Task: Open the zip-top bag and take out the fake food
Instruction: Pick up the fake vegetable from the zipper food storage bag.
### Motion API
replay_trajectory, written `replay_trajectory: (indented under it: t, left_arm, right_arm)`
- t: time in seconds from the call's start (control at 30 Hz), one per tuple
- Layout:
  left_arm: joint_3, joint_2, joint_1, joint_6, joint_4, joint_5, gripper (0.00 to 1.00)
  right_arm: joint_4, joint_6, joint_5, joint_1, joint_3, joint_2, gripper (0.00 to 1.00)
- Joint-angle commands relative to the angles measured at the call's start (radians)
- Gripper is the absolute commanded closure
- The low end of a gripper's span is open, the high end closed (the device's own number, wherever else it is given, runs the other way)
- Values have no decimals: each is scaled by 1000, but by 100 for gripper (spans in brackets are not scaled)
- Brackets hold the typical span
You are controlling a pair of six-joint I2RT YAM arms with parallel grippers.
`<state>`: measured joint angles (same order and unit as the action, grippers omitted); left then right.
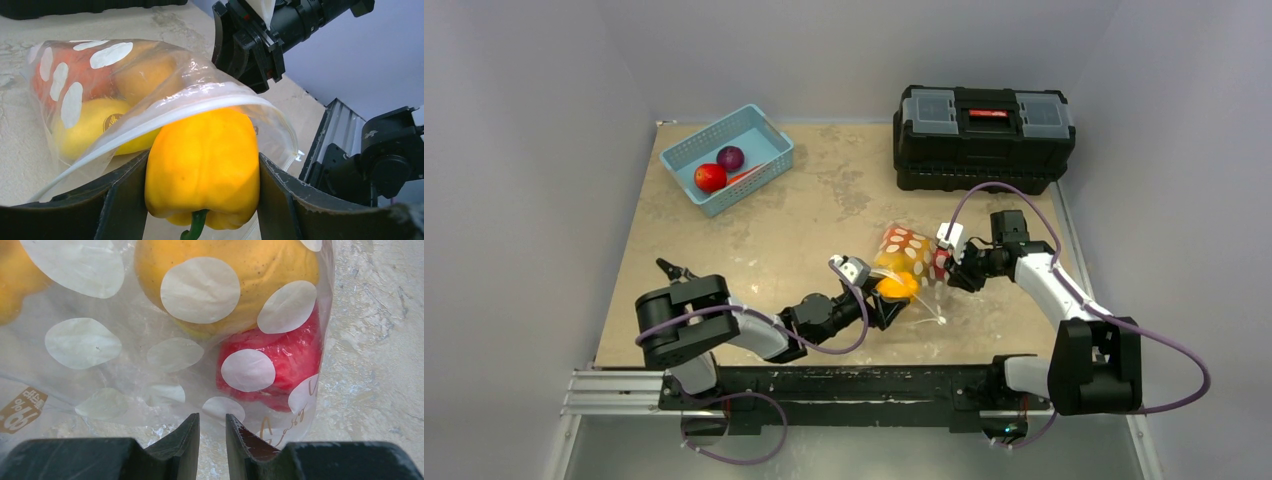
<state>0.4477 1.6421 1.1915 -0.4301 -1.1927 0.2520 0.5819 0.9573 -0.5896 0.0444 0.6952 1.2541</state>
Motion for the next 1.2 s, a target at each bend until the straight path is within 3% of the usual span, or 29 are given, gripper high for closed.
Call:
replay_trajectory:
  t: [0.0,0.23,0.53,0.8,1.17]
  left_arm:
    - [-20,32,-9,-78,-231,-4,100]
    - [-39,-17,-26,-116,-183,-66,100]
    - [35,-175,-26,-182,283,-103,100]
    - [140,-265,-24,-252,698,-4,100]
    - [156,-387,-23,-172,903,-62,100]
  right_arm:
    - [-11,-3,-11,-6,28,-31,75]
    - [-11,-3,-13,-7,26,-33,75]
    - [-12,-1,-12,-8,26,-33,74]
    - [-14,1,-7,-9,24,-33,74]
    - [-13,1,-8,-8,21,-31,73]
